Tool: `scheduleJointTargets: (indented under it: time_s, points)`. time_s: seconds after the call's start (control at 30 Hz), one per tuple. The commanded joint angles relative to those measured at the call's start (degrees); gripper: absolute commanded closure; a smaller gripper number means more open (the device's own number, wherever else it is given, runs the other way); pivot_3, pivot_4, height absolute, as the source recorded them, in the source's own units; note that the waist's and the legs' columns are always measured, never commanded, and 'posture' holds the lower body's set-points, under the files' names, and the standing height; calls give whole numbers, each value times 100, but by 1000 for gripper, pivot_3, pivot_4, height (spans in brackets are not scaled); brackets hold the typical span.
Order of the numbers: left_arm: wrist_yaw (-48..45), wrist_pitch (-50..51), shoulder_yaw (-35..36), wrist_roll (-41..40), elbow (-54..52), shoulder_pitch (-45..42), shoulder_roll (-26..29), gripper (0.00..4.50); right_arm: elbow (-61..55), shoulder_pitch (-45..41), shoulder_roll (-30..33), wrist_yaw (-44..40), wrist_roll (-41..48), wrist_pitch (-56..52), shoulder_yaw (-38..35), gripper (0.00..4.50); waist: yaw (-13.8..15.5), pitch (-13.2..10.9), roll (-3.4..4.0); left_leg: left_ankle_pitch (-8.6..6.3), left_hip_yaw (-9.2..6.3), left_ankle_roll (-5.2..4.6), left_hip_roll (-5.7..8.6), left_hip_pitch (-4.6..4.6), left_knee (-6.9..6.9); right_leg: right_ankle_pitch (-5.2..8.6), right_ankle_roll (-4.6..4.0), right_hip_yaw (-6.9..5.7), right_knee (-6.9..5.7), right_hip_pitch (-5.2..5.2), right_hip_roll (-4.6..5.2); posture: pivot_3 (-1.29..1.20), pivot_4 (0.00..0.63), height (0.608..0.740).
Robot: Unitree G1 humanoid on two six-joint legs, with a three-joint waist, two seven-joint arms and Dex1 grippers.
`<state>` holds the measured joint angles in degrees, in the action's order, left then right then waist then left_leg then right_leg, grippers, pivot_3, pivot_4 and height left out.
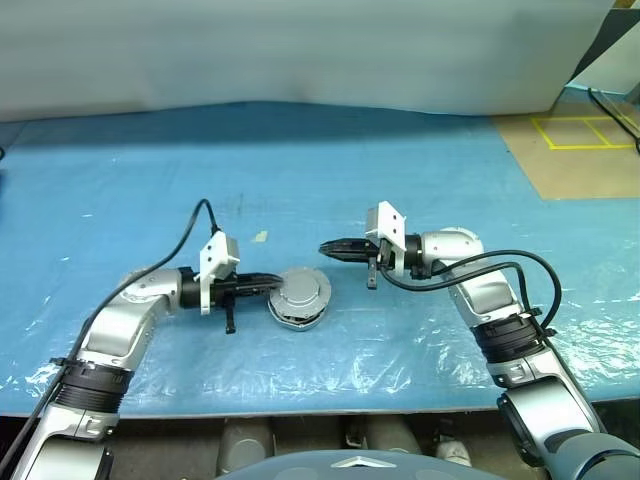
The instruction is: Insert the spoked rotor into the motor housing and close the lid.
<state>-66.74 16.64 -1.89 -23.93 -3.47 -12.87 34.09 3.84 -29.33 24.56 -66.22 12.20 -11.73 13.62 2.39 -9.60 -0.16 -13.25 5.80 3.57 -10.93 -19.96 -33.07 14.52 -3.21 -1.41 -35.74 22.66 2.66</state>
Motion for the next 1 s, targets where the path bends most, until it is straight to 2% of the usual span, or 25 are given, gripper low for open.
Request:
scheduleJointTargets:
  time_s: [0.03,0.3,0.37,0.4,0.73,0.83,1.0]
  points:
    - [83,-240,302,-78,-308,208,128,4500,-182,-20,-61,-126,40,104,186,3585,-19,0,0,0,0,0,-1,0,0,0,0,0,0,1,-1,0,150,740]
    - [62,-1338,466,253,-261,899,217,4500,151,-33,-212,-231,-228,426,650,813,-14,0,0,-1,0,0,-2,0,1,0,0,0,1,2,0,0,150,740]
    - [65,-1657,433,390,-187,1050,219,4500,233,-61,-283,-220,-290,492,729,192,-15,0,0,-1,0,0,-2,2,1,1,-1,0,2,1,0,0,150,740]
    - [76,-1774,430,429,-163,1113,213,4500,246,-81,-315,-231,-313,501,780,28,-16,0,0,-1,0,0,-2,1,1,1,-1,0,3,3,0,0,150,740]
    - [306,-2261,396,560,227,989,70,4500,616,-322,-663,-217,-453,412,989,28,-12,0,0,0,1,1,-4,4,0,1,-1,0,0,2,1,0,150,740]
    - [317,-2291,396,554,347,901,53,4500,686,-272,-633,-284,-448,426,984,644,-15,0,0,0,1,1,-4,3,0,0,-1,0,-1,2,0,0,150,740]
    - [317,-2338,358,564,478,799,31,4500,412,0,-553,-323,-374,358,981,2283,-12,0,-1,0,1,1,-4,6,0,-1,2,0,-2,0,0,0,150,740]
